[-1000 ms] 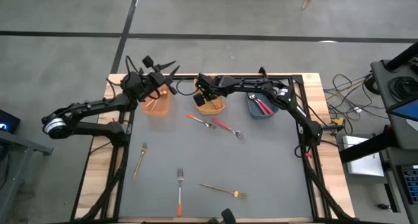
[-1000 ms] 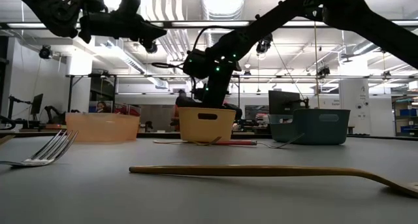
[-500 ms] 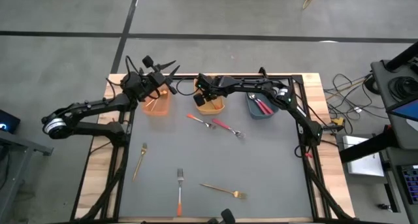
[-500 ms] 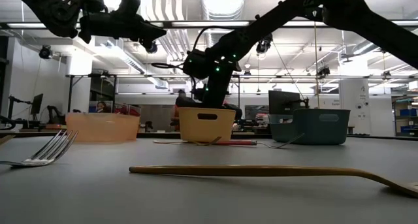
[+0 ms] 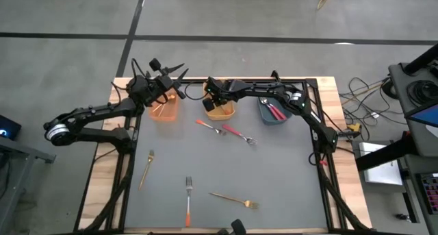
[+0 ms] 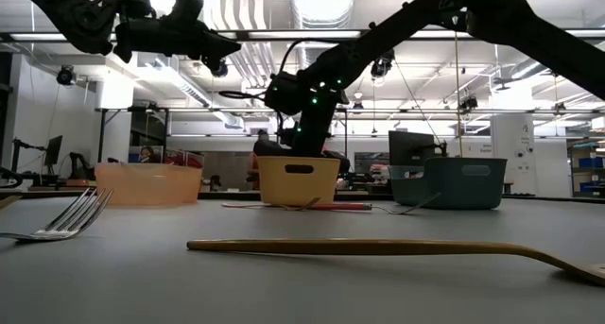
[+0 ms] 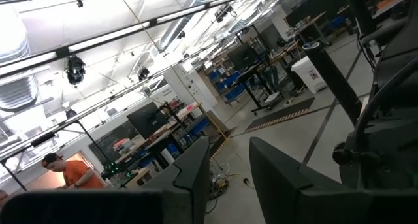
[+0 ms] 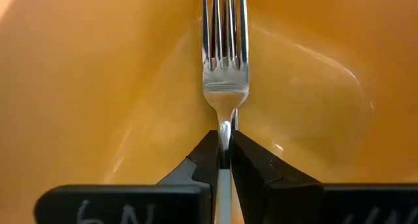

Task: Sort silverware by color (type)
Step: Put the orange fork into the yellow bin, then adjust the gold fork in the orange bin

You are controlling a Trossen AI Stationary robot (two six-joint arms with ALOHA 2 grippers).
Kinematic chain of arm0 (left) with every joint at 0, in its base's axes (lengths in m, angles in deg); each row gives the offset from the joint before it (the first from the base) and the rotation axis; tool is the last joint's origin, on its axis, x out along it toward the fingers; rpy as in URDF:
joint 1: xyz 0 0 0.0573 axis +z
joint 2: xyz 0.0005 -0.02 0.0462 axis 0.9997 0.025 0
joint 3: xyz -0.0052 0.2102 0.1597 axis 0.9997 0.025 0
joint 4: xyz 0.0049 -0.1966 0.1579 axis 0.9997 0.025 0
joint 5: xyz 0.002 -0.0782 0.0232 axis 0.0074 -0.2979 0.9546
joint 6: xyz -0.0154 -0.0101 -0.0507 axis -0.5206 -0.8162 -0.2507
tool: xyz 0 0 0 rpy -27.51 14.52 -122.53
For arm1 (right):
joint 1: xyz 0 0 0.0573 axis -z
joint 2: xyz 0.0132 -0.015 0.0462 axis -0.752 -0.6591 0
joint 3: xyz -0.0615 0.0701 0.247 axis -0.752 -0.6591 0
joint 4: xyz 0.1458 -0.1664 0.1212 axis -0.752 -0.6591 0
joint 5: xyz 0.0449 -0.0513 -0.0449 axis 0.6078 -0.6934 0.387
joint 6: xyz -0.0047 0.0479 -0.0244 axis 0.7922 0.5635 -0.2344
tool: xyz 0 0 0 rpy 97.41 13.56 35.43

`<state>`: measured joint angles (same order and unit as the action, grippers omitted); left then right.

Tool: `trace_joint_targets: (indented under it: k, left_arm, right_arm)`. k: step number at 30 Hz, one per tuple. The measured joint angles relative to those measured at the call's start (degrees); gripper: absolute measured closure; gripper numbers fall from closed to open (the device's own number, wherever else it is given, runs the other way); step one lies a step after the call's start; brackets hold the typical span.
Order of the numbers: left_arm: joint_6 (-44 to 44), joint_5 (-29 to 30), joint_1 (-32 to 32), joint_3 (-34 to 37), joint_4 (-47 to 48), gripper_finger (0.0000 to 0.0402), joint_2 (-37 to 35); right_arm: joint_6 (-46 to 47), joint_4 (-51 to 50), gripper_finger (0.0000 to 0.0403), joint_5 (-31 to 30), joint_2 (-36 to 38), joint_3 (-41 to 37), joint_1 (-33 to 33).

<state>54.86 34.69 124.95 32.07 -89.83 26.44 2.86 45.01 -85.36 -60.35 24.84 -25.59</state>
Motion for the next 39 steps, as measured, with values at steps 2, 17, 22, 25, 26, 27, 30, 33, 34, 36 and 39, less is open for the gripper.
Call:
trace_joint_targets:
  k: [2, 17, 22, 25, 26, 27, 30, 33, 34, 36, 39]
  left_arm:
    - [0.00, 0.00, 0.00, 0.00, 0.00, 0.0310, 0.00]
    - [0.01, 0.00, 0.00, 0.02, 0.00, 0.0310, 0.00]
    - [0.02, 0.00, 0.00, 0.02, 0.00, 0.0310, 0.00]
    - [0.02, 0.00, 0.06, 0.02, 0.00, 0.0310, 0.00]
    - [0.02, 0.00, 0.09, 0.02, 0.00, 0.0310, 0.00]
    - [0.02, 0.00, 0.11, 0.02, 0.00, 0.0310, 0.00]
    - [0.02, 0.02, 0.11, 0.02, 0.00, 0.0310, 0.00]
    - [0.02, 0.04, 0.11, 0.02, 0.00, 0.0310, 0.00]
    - [0.02, 0.04, 0.11, 0.02, 0.00, 0.0310, 0.00]
    - [0.02, 0.04, 0.11, 0.02, -0.02, 0.0310, 0.00]
    - [0.02, 0.05, 0.11, 0.02, 0.00, 0.0310, 0.00]
  right_arm:
    - [0.36, 0.01, 0.0355, 0.02, -0.04, 0.00, 0.00]
    - [1.23, -0.11, 0.0280, 0.00, 1.25, 0.06, 0.00]
    - [1.00, -0.68, 0.0262, 0.00, 2.29, 0.09, 0.00]
    - [0.94, -2.13, 0.0256, 0.00, 3.90, 0.09, 0.00]
    - [0.95, -2.68, 0.0255, 0.00, 4.49, 0.11, 0.00]
    - [0.92, -3.32, 0.0255, 0.04, 5.05, 0.11, 0.00]
    - [0.95, -6.09, 0.0261, 2.07, 6.35, 0.13, 0.05]
    - [0.79, -7.71, 0.0274, 6.23, 6.78, 0.13, 0.18]
    - [0.57, -7.83, 0.0279, 7.25, 6.78, 0.12, 0.23]
    - [-0.20, -7.95, 0.0288, 7.56, 6.41, 0.11, 0.29]
    - [-0.57, -8.02, 0.0303, 7.36, 5.80, 0.11, 0.60]
